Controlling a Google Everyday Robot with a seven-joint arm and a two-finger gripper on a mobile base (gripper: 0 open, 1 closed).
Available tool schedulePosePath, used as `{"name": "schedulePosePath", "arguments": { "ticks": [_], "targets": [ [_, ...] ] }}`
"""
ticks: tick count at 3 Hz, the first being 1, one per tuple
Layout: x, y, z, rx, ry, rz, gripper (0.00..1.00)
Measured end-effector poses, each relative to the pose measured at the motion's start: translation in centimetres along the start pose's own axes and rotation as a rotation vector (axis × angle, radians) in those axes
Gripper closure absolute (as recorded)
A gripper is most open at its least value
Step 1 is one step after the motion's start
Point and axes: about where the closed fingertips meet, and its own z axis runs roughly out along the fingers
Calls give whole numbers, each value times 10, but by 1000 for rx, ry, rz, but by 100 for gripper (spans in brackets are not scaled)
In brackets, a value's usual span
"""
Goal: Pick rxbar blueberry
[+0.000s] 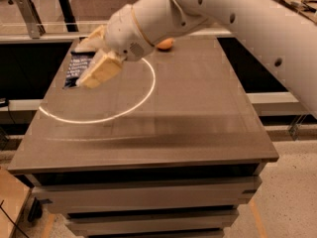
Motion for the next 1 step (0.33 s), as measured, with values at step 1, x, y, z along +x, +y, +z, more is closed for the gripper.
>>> {"name": "schedulePosePath", "arguments": {
  "ticks": [1],
  "targets": [
    [-8,-5,-5,14,-11,-10,100]
  ]
}}
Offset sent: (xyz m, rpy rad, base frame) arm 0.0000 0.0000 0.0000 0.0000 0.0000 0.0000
